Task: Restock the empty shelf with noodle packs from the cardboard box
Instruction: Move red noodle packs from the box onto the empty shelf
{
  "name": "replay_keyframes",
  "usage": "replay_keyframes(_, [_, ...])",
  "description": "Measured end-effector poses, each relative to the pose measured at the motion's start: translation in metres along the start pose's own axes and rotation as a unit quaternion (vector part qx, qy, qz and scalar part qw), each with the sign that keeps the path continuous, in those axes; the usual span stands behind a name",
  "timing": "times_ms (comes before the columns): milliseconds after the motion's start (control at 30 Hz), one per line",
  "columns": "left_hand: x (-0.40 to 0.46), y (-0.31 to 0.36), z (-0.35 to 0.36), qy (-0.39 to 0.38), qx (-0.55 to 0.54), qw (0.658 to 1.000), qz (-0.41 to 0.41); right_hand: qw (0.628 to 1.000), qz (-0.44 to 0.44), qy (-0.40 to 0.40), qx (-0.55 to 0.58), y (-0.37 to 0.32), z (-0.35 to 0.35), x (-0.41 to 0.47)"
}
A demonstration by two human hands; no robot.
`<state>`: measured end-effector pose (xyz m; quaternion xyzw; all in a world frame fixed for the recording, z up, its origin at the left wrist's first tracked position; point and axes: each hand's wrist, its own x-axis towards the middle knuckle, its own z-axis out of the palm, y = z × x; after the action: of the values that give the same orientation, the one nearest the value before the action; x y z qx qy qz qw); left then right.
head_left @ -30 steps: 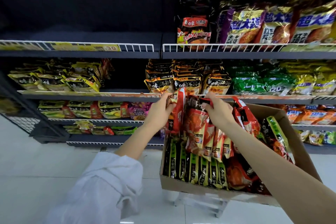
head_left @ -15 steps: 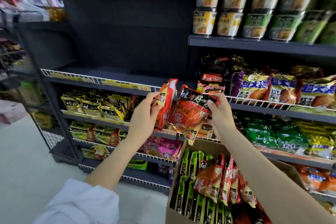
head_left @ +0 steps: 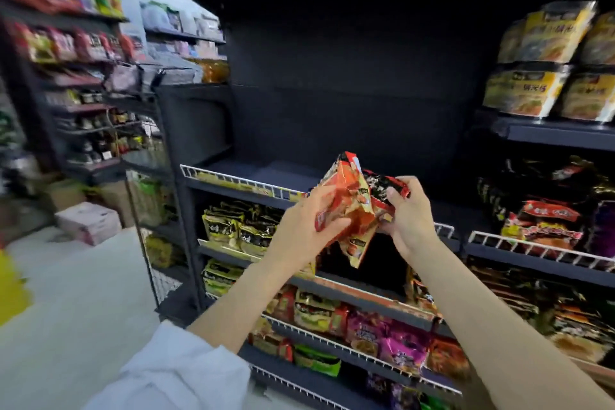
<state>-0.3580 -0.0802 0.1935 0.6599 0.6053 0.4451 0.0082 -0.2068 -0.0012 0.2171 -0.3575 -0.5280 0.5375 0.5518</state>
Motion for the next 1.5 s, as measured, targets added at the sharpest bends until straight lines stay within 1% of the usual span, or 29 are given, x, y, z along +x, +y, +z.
replay_keyframes(100, [0.013, -0.047, -0.023, -0.038, 0.033, 0.999, 0.019, 0.999, 0.012, 0.003, 0.03, 0.011, 0.047, 0.022])
replay_keyframes(233, [0.035, -0.105, -0.038, -0.078, 0.012, 0.996, 0.039, 0.998, 0.013, 0.001, 0.068, 0.028, 0.102, 0.056])
replay_keyframes(333, [0.063, -0.147, -0.043, -0.061, 0.004, 0.997, 0.043, 0.997, 0.006, -0.012, 0.07, 0.044, 0.141, 0.092])
replay_keyframes(467, [0.119, -0.208, -0.045, -0.026, -0.036, 0.999, 0.008, 0.998, -0.032, -0.038, 0.03, 0.072, 0.199, 0.155])
replay_keyframes(600, [0.19, -0.271, -0.061, 0.027, -0.034, 0.998, -0.039, 0.994, -0.069, -0.087, -0.02, 0.099, 0.264, 0.232])
replay_keyframes(800, [0.278, -0.357, -0.082, 0.019, -0.053, 0.996, -0.069, 0.991, -0.049, -0.124, -0.033, 0.131, 0.349, 0.334])
replay_keyframes(900, [0.311, -0.403, -0.084, 0.004, -0.06, 0.992, -0.107, 0.991, -0.026, -0.125, -0.033, 0.152, 0.384, 0.375])
replay_keyframes(1033, [0.35, -0.46, -0.085, -0.009, -0.066, 0.989, -0.132, 0.994, 0.007, -0.104, -0.016, 0.181, 0.419, 0.422])
replay_keyframes(1100, [0.367, -0.488, -0.085, -0.015, -0.045, 0.989, -0.138, 0.995, 0.029, -0.096, -0.01, 0.193, 0.435, 0.443])
replay_keyframes(1200, [0.387, -0.523, -0.083, -0.017, -0.021, 0.983, -0.18, 0.994, 0.065, -0.086, -0.006, 0.21, 0.454, 0.47])
replay_keyframes(1267, [0.396, -0.538, -0.08, -0.02, -0.006, 0.982, -0.188, 0.994, 0.072, -0.083, 0.007, 0.221, 0.461, 0.485])
replay_keyframes(1333, [0.403, -0.548, -0.076, -0.013, 0.044, 0.984, -0.17, 0.993, 0.08, -0.08, 0.025, 0.232, 0.465, 0.499])
replay_keyframes(1400, [0.409, -0.555, -0.069, -0.02, 0.117, 0.98, -0.159, 0.992, 0.097, -0.073, 0.028, 0.246, 0.469, 0.51])
replay_keyframes(1433, [0.411, -0.558, -0.065, -0.035, 0.153, 0.974, -0.162, 0.992, 0.101, -0.069, 0.014, 0.253, 0.471, 0.516])
replay_keyframes(1500, [0.414, -0.562, -0.056, -0.062, 0.212, 0.961, -0.166, 0.994, 0.085, -0.05, -0.052, 0.268, 0.475, 0.526])
